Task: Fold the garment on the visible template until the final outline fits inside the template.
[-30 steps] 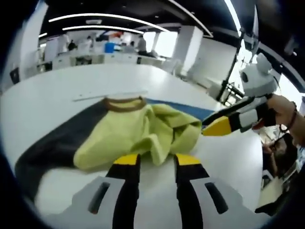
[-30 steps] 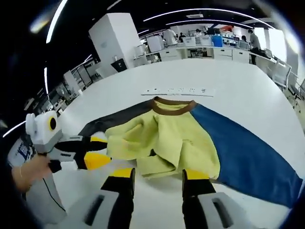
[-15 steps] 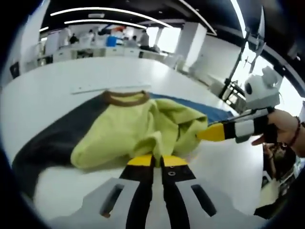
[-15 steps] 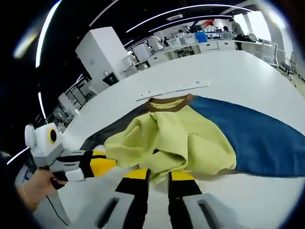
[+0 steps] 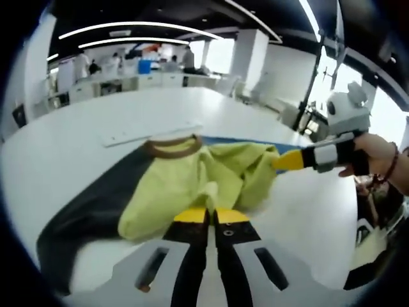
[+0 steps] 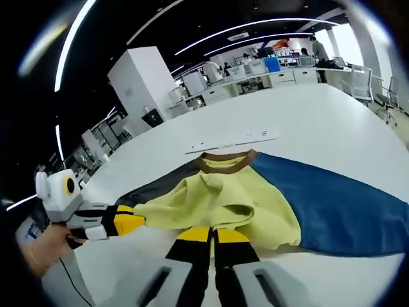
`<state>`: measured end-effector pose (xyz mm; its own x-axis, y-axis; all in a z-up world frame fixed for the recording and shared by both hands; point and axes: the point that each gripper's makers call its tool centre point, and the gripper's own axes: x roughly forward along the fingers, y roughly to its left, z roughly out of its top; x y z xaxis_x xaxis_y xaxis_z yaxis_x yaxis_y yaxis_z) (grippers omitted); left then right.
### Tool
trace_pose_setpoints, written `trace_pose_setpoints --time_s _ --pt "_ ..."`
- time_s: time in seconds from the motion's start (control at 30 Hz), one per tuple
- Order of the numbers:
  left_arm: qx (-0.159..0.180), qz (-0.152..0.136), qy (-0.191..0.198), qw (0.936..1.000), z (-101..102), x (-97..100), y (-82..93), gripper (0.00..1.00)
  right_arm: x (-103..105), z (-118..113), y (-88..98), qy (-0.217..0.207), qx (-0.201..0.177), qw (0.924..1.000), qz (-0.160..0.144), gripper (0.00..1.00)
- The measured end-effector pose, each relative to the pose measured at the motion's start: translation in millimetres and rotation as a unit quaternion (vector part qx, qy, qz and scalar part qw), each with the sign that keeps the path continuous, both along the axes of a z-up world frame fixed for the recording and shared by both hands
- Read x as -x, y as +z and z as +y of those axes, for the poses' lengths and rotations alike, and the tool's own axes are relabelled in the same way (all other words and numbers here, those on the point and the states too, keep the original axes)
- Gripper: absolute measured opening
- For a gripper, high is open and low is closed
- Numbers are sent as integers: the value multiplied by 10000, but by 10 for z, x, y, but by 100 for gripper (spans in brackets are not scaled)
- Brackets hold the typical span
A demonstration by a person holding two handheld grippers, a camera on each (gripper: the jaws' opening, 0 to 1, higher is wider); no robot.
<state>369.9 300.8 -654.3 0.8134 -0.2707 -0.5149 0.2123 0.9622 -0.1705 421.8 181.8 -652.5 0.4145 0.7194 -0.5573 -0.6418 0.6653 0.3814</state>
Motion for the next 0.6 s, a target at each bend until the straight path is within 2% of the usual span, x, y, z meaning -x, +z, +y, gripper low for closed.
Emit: trace_pose_setpoints --time_s 0.23,0.43,0.6 --pt "-150 -149 -16 9998 54 79 205 0 28 -160 127 138 113 9997 -192 0" --pt "-330 -159 -52 9993 98 205 281 0 111 -292 213 241 168 9992 -266 0" --pt "-409 -158 82 9990 222 349 352 0 201 -356 244 372 221 9987 -277 0"
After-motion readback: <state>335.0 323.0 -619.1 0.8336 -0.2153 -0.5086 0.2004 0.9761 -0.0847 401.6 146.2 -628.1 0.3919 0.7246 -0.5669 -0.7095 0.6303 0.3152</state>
